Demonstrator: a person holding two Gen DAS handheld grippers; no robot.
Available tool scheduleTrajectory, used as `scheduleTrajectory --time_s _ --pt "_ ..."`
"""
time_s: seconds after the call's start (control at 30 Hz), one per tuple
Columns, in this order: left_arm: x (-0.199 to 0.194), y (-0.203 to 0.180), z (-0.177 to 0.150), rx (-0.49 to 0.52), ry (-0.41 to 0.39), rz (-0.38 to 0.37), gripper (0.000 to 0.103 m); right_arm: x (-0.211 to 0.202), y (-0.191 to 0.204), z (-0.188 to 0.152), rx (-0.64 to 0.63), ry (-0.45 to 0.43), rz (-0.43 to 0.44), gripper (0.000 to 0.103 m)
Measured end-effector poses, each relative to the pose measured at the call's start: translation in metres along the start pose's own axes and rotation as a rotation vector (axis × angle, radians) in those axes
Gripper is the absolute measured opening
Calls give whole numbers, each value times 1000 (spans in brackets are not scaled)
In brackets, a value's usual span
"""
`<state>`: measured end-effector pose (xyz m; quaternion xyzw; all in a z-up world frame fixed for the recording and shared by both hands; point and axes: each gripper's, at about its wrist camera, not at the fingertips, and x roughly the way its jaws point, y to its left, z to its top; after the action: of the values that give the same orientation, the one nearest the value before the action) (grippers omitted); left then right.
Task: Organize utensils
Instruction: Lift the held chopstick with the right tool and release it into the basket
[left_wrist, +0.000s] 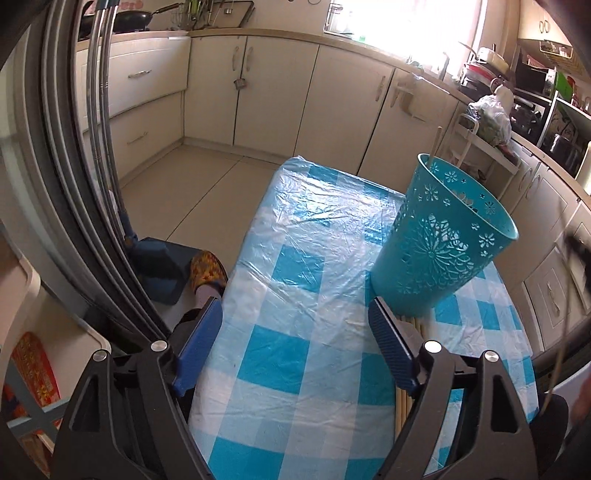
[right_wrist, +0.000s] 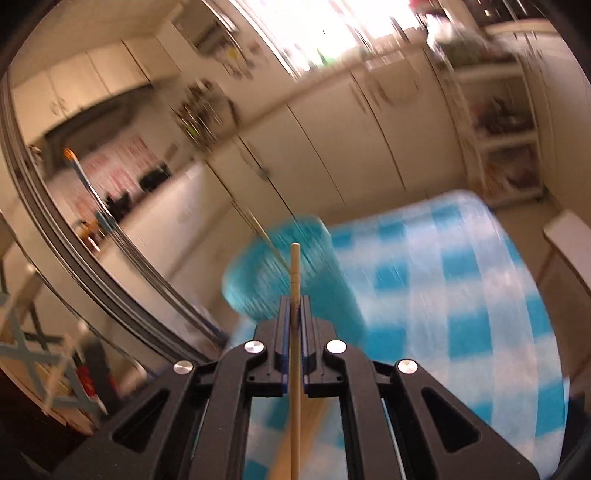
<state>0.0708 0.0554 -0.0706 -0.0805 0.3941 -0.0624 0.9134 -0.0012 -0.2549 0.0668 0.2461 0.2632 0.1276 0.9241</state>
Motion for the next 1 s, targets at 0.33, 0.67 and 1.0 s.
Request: scheduleTrajectory --time_s 0.33,0.67,1.0 --pt "-14 -9 -1 -16 -8 -25 81 73 41 63 -91 -271 -130 6" --pt "-22 -2 0 -52 -22 -38 84 109 4 26 -91 -143 -269 7" --pt "-31 -6 -2 -54 -29 -37 85 73 -1 18 -53 -142 -260 25"
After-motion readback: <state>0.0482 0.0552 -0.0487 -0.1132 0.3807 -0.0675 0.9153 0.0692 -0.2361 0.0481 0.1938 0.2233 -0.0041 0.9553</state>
